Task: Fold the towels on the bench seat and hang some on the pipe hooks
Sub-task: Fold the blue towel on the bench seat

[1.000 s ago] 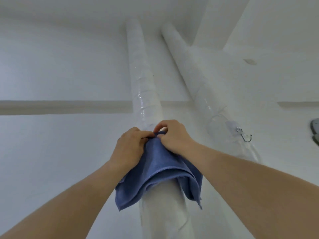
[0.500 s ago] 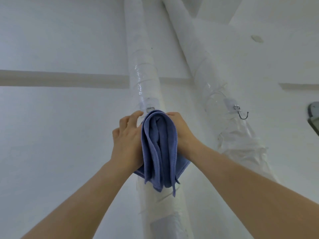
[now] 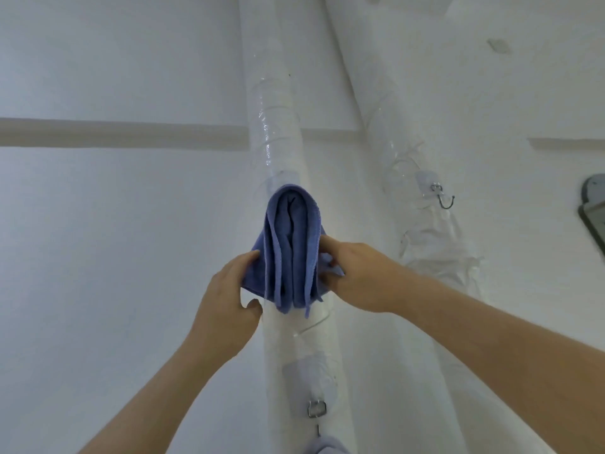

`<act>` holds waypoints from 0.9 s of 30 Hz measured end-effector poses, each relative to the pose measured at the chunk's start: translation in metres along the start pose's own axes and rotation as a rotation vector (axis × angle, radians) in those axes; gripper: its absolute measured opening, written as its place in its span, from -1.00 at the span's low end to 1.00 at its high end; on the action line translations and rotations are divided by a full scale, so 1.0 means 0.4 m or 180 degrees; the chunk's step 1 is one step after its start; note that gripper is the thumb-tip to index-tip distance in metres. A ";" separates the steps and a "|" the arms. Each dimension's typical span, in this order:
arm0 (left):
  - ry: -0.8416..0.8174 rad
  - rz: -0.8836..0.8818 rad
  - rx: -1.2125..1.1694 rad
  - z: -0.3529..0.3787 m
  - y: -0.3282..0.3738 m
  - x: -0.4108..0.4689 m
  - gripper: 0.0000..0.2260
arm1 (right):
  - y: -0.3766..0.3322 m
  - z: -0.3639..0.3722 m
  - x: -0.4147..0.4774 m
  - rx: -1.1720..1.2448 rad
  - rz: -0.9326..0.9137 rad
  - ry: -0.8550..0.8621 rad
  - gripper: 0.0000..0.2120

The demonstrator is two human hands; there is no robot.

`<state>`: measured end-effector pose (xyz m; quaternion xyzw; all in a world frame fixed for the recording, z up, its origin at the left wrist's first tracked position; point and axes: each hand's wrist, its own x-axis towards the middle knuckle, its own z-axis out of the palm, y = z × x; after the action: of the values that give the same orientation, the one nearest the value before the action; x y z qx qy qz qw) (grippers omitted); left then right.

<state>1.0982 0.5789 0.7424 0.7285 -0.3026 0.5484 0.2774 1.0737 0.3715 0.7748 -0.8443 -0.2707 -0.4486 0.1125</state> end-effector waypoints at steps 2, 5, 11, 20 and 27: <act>0.0396 -0.0414 -0.0045 -0.013 0.001 -0.056 -0.41 | 0.008 -0.002 -0.044 0.0244 0.0121 -0.0022 -0.68; 0.0677 -0.0442 -0.0085 -0.020 0.032 -0.143 -0.52 | 0.015 -0.007 -0.117 0.0226 0.0188 -0.0194 -0.63; -0.0324 -0.0893 -0.0582 -0.006 0.196 -0.300 -0.66 | 0.014 -0.049 -0.282 0.0252 0.0385 -0.0670 -0.60; -0.1751 -0.0712 -0.0267 0.145 0.516 -0.605 -0.71 | 0.029 -0.107 -0.693 0.0141 0.0715 -0.1995 -0.69; -0.3301 -0.0880 -0.0197 0.215 0.673 -0.859 -0.67 | 0.009 -0.099 -1.013 0.0181 0.1286 -0.2873 -0.67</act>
<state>0.8780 0.3839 0.4086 0.9283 -0.3172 0.0658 0.1824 0.8653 0.2070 0.4660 -0.9865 -0.1354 0.0001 0.0918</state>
